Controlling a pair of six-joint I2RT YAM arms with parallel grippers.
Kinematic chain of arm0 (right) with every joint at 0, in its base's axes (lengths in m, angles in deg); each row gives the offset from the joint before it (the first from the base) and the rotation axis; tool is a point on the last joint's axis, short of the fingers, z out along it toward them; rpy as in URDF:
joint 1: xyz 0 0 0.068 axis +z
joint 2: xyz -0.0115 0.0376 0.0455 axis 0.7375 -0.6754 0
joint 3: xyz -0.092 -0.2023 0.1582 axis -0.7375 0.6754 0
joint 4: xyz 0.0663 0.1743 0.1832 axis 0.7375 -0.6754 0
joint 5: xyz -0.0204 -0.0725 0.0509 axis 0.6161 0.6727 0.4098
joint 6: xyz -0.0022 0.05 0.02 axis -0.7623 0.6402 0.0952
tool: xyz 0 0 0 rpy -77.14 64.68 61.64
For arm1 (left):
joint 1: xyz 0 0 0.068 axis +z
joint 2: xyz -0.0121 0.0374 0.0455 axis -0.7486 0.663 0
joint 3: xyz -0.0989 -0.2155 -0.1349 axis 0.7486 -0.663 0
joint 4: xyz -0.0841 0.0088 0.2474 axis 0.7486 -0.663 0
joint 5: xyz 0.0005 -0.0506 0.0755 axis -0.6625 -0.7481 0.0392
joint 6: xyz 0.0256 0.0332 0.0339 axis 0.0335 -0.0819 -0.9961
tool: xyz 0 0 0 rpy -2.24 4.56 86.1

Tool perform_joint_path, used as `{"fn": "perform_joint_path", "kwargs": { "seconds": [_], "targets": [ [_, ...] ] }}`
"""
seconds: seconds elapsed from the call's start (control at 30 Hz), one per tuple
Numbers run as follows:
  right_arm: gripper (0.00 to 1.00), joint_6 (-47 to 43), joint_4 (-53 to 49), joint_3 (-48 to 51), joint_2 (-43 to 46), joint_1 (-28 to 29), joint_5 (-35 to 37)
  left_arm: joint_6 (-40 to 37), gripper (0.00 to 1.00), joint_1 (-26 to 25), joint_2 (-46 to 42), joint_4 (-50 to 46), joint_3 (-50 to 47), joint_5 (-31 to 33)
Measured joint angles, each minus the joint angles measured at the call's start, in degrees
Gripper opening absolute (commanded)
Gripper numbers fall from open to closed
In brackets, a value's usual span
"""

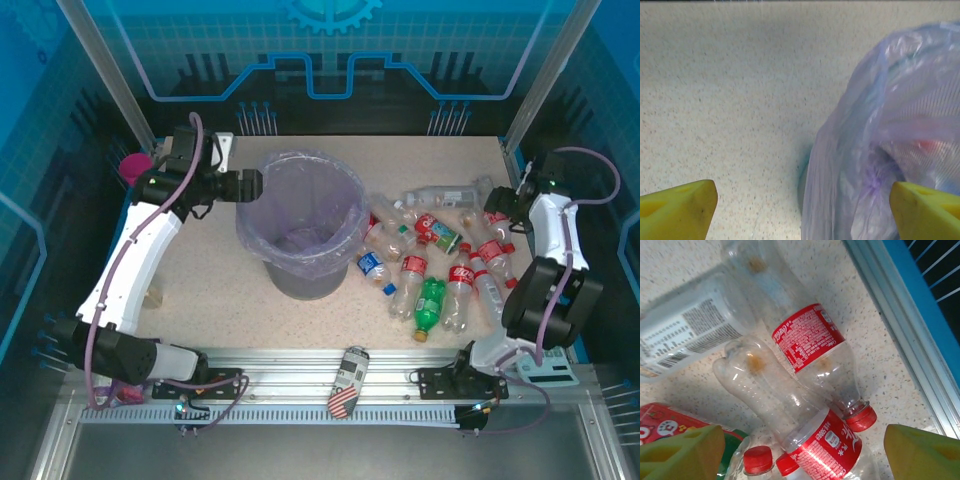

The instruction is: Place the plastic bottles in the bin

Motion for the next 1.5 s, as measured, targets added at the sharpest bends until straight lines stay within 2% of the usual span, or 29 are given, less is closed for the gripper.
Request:
{"fn": "perform_joint_path", "kwargs": {
  "seconds": [0.33,0.5,0.8,1.1,1.23,1.5],
  "targets": [
    [0.69,-3.48,-0.81,-13.07,-16.87,-0.48,-3.21,-0.50,0.73,0.00,0.00,0.07,-3.89,-4.22],
    [0.66,-4.66,-0.76,-16.59,-21.59,-0.50,-4.07,-0.52,0.67,0.00,0.72,1.11,-5.49,-5.05],
    [0.68,-6.78,-1.44,-17.90,-25.66,-0.61,-4.63,-0.52,0.61,0.02,2.67,2.75,-5.81,-5.86],
    [0.65,-6.95,-0.09,-19.67,-28.17,-0.76,-6.43,-0.48,0.59,0.00,2.71,2.86,-5.77,-6.10],
    [0.72,-6.99,0.26,-20.02,-28.65,-0.76,-7.04,-0.50,0.59,0.00,3.21,2.84,-5.22,-6.10],
    [0.73,-7.13,1.14,-19.87,-29.44,-0.76,-7.89,-0.48,0.59,0.00,4.92,2.86,-3.48,-6.10]
  ]
}}
